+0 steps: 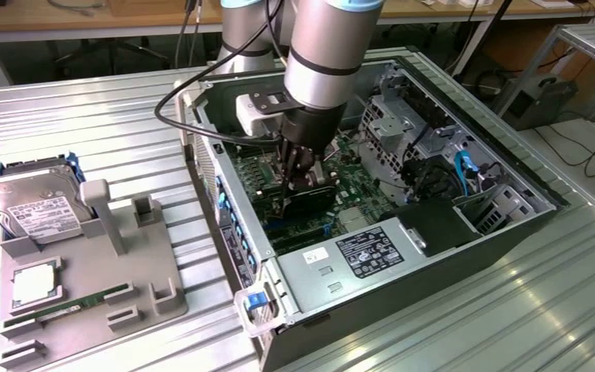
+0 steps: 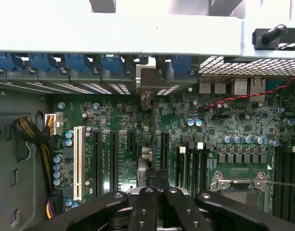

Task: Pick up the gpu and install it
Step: 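Insert the gpu into the slot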

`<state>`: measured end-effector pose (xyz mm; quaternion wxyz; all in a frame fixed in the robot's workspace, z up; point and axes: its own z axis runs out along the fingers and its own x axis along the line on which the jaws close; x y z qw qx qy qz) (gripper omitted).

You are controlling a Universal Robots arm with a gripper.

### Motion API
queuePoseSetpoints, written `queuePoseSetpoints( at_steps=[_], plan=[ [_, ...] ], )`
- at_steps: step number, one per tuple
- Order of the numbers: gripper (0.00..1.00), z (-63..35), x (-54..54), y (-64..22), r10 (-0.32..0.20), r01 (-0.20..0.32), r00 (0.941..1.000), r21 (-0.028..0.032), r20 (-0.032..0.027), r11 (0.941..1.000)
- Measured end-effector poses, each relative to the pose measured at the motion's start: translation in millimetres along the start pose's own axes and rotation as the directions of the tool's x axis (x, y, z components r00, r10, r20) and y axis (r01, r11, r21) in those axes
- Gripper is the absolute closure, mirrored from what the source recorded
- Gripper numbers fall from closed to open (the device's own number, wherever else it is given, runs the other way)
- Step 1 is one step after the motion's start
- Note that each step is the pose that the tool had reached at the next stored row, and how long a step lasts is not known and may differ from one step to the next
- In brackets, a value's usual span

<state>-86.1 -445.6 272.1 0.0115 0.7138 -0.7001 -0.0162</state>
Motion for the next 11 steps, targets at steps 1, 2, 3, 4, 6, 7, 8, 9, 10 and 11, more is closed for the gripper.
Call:
queuePoseSetpoints(
  at_steps=[1, 2, 3, 4, 6, 7, 8, 9, 10, 11],
  plan=[
    [0.89, 0.1, 0.0, 0.0, 0.000, 0.000, 1.0000, 0.0001, 0.0002, 1.0000],
    [0.89, 0.2, 0.0, 0.0, 0.000, 0.000, 1.0000, 0.0002, 0.0003, 1.0000],
    [0.89, 0.2, 0.3, 0.1, 0.000, 0.000, 1.0000, 0.0002, 0.0004, 1.0000],
    [0.89, 0.2, 0.7, 0.1, 0.000, 0.000, 1.0000, 0.0001, 0.0003, 1.0000],
    [0.89, 0.1, 1.2, 0.1, 0.000, 0.000, 1.0000, 0.0001, 0.0003, 1.0000],
    [0.89, 0.2, 1.4, 0.0, 0.000, 0.000, 1.0000, 0.0001, 0.0003, 1.0000],
    [0.89, 0.2, 1.5, 0.0, 0.000, 0.000, 1.0000, 0.0000, 0.0002, 1.0000],
    [0.89, 0.3, 1.5, 0.0, 0.000, 0.000, 1.0000, 0.0000, 0.0002, 1.0000],
    [0.89, 0.3, 1.5, 0.1, 0.000, 0.000, 1.0000, 0.0000, 0.0001, 1.0000],
    [0.89, 0.4, 1.5, 0.1, 0.000, 0.000, 1.0000, 0.0000, 0.0000, 1.0000]
  ],
)
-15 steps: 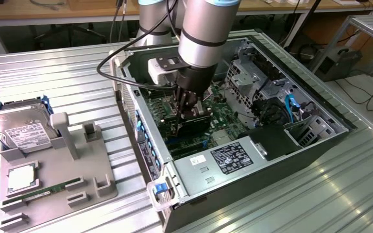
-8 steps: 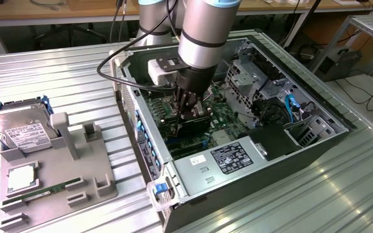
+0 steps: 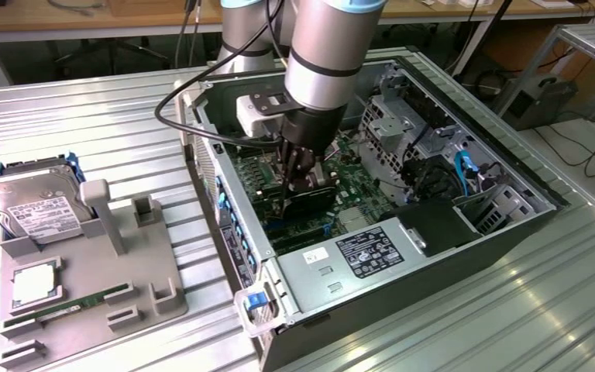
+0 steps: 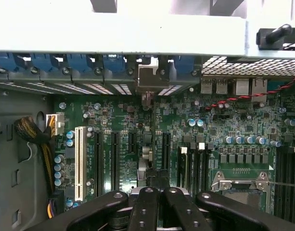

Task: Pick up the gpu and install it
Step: 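Insert the gpu into the slot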

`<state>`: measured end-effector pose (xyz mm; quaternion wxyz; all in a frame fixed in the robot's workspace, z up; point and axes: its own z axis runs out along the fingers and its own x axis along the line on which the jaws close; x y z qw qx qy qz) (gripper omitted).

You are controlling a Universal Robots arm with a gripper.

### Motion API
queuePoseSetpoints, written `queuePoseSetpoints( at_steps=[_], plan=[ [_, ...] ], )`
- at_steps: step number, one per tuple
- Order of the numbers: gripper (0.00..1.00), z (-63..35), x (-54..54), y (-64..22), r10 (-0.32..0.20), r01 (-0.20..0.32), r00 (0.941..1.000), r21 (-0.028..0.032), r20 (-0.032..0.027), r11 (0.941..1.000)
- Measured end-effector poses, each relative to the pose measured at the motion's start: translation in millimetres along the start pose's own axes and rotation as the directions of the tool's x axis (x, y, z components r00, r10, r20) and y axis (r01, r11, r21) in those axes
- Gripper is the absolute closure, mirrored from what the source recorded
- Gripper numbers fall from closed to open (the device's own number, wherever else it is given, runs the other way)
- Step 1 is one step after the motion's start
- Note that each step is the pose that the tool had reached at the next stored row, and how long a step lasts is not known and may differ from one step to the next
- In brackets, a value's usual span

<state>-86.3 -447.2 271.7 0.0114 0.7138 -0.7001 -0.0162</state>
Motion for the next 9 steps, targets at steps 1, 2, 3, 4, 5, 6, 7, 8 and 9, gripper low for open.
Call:
queuePoseSetpoints(
  at_steps=[1, 2, 3, 4, 5, 6, 7, 8, 9],
  plan=[
    [0.89, 0.1, 0.0, 0.3, 0.000, 0.000, 1.0000, -0.0001, -0.0001, 1.0000],
    [0.89, 0.3, 0.0, 0.5, 0.000, 0.000, 1.0000, 0.0000, 0.0000, 1.0000],
    [0.89, 0.4, 0.0, 0.7, 0.000, 0.000, 1.0000, 0.0000, 0.0000, 1.0000],
    [0.89, 0.5, -0.1, 1.0, 0.000, 0.000, 1.0000, 0.0000, 0.0001, 1.0000],
    [0.89, 0.6, 0.0, 1.1, 0.000, 0.000, 1.0000, 0.0000, 0.0001, 1.0000],
    [0.89, 0.8, 0.2, 1.3, 0.000, 0.000, 1.0000, 0.0001, 0.0003, 1.0000],
    [0.89, 0.8, 0.5, 1.3, 0.000, 0.000, 1.0000, 0.0001, 0.0002, 1.0000],
    [0.89, 0.9, 0.8, 1.3, 0.000, 0.000, 1.0000, 0.0000, 0.0001, 1.0000],
    [0.89, 1.1, 1.1, 1.3, 0.000, 0.000, 1.0000, 0.0000, 0.0000, 1.0000]
  ],
)
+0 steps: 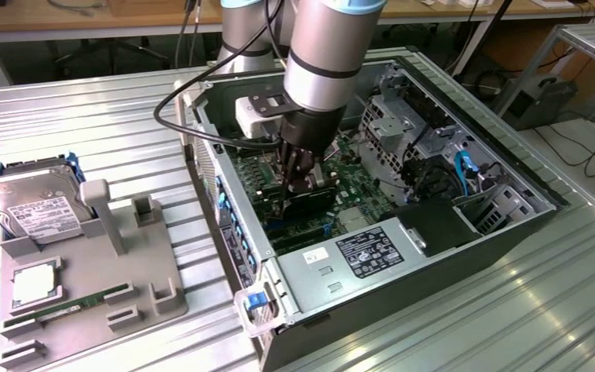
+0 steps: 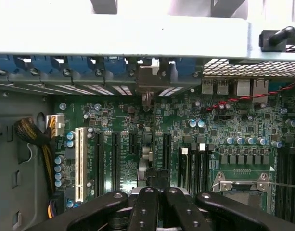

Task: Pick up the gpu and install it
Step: 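Insert the gpu into the slot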

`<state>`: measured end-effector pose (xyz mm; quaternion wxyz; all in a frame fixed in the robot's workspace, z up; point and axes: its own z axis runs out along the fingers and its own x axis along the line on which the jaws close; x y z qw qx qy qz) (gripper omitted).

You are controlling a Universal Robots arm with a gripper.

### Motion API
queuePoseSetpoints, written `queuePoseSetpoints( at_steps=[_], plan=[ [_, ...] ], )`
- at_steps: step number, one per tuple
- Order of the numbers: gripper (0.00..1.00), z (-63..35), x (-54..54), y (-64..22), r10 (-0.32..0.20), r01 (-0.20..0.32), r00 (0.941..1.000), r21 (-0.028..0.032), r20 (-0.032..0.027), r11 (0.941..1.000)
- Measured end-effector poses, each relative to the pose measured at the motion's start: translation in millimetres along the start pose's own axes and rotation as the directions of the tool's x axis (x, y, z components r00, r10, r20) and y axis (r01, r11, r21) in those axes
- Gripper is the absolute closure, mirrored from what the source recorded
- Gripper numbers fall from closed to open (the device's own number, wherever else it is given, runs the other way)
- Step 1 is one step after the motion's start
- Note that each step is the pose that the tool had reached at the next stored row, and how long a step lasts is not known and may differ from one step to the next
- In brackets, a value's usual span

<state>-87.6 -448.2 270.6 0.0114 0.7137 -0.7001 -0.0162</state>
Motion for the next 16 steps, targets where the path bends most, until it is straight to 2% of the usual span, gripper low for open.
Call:
queuePoseSetpoints(
  at_steps=[12, 14, 15, 16],
  plan=[
    [0.89, 3.1, 0.2, 0.6, 0.000, 0.000, 1.0000, -0.0001, -0.0002, 1.0000],
    [0.89, -0.3, -0.2, 0.5, 0.000, 0.000, 1.0000, 0.0019, 0.0031, 1.0000],
    [0.89, -9.8, 0.0, 0.9, 0.000, 0.000, 1.0000, 0.0002, 0.0002, 1.0000],
    [0.89, -14.5, 0.0, 1.0, 0.000, 0.000, 1.0000, 0.0001, 0.0001, 1.0000]
  ],
)
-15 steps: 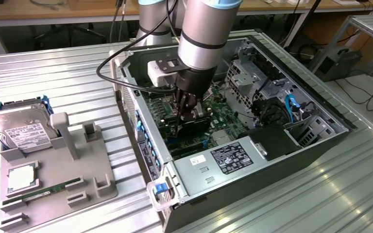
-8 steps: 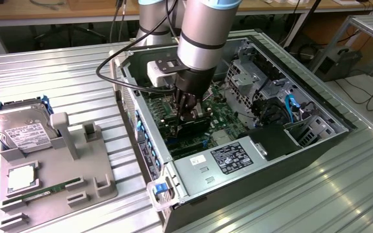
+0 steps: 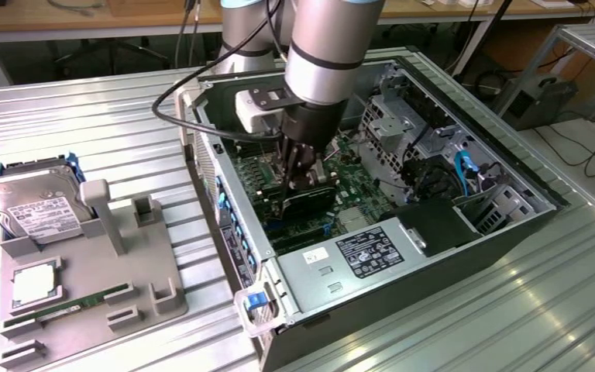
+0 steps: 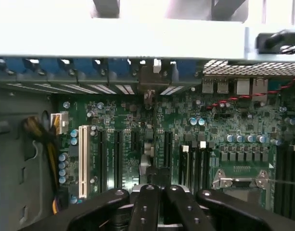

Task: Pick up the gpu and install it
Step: 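Insert the gpu into the slot, then press down on the gpu until it lock into place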

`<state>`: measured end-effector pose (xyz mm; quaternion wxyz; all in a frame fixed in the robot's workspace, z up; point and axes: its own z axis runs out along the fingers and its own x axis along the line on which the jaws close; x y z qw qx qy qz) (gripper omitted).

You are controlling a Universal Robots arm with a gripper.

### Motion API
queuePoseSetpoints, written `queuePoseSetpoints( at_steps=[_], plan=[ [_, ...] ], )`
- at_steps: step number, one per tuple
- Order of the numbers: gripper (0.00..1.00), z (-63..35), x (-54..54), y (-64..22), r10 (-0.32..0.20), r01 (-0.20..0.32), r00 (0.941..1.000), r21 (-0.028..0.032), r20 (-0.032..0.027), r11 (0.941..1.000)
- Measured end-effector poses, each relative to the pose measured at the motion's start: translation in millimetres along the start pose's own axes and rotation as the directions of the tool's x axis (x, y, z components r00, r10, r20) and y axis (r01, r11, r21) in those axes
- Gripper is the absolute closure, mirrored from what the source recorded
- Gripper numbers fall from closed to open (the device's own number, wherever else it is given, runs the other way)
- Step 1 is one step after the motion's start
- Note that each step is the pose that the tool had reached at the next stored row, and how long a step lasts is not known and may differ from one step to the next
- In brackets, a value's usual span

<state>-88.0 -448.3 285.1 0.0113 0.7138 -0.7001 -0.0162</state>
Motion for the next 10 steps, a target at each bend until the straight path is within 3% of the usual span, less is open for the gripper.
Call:
queuePoseSetpoints(
  at_steps=[4, 10],
  plan=[
    [0.89, -15.2, 0.0, 0.5, 0.000, 0.000, 1.0000, 0.0000, 0.0000, 1.0000],
    [0.89, -15.2, -0.1, 0.5, 0.000, 0.000, 1.0000, 0.0000, 0.0000, 1.0000]
  ],
)
